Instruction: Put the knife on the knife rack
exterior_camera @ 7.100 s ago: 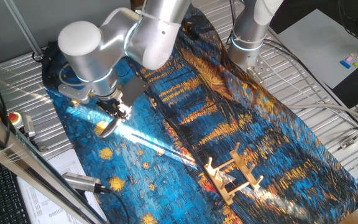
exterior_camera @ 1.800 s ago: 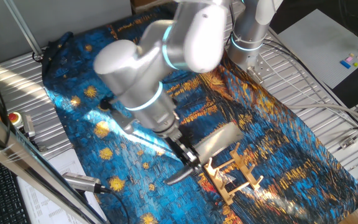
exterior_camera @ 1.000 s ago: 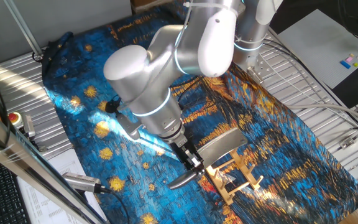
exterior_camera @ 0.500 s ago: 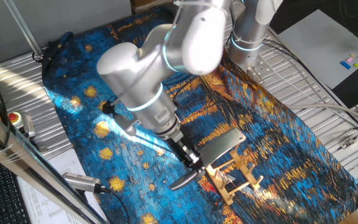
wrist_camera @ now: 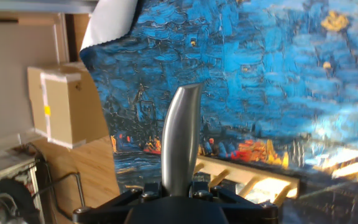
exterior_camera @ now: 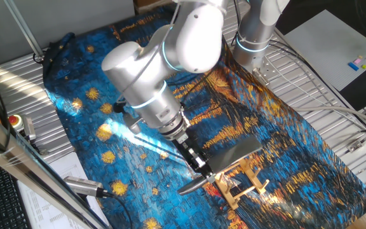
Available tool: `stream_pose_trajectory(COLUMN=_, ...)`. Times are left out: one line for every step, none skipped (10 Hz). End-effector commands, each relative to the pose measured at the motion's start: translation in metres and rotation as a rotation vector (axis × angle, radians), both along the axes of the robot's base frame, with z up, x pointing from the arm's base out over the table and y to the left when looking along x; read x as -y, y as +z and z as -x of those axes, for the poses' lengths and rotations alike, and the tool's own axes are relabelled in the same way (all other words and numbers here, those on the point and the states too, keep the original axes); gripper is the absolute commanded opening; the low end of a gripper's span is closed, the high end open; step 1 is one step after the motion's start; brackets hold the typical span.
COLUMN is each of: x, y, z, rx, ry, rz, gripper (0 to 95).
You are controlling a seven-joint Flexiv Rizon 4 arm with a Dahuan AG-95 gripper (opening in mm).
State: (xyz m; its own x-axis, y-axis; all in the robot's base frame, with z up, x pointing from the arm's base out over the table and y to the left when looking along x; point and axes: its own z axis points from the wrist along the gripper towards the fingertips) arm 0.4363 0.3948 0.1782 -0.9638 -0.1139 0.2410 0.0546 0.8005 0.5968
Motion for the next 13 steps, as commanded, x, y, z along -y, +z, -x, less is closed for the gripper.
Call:
stream_pose_trajectory(x=-0.009, y=-0.001, z=0.003, rx=0.008, ry=-0.001, rz=0.005, gripper=0.0)
stream_pose_trajectory(x=-0.013, y=-0.001, z=0.004, rx=0.020, ry=0.006, rz=-0.018, gripper=0.0)
stream_pose_trajectory(x=-0.017, y=0.000, z=0.005, rx=0.030, ry=0.007, rz=-0.025, gripper=0.0)
stream_pose_trajectory(x=-0.018, y=0.000, z=0.005, rx=0.033, ry=0.007, rz=-0.031, gripper=0.0)
stream_pose_trajectory(x=-0.019, y=0.000, z=0.006, rx=0.038, ry=0.011, rz=-0.047, gripper=0.0)
stream_pose_trajectory(x=-0.019, y=0.000, z=0.006, rx=0.041, ry=0.011, rz=-0.068, gripper=0.0)
stream_pose_trajectory(x=-0.019, y=0.000, z=0.006, rx=0.044, ry=0.009, rz=-0.084, gripper=0.0)
stream_pose_trajectory(x=-0.020, y=-0.001, z=0.006, rx=0.044, ry=0.008, rz=-0.098, gripper=0.0)
stream_pose_trajectory(x=-0.021, y=-0.002, z=0.006, rx=0.045, ry=0.008, rz=-0.098, gripper=0.0)
stream_pose_trajectory(x=-0.022, y=-0.003, z=0.008, rx=0.053, ry=0.007, rz=-0.101, gripper=0.0)
stream_pose_trajectory(x=-0.023, y=-0.004, z=0.008, rx=0.055, ry=0.008, rz=-0.098, gripper=0.0)
stream_pose_trajectory(x=-0.022, y=-0.007, z=0.008, rx=0.058, ry=0.011, rz=-0.095, gripper=0.0)
stream_pose_trajectory(x=-0.021, y=-0.012, z=0.007, rx=0.067, ry=0.008, rz=-0.106, gripper=0.0)
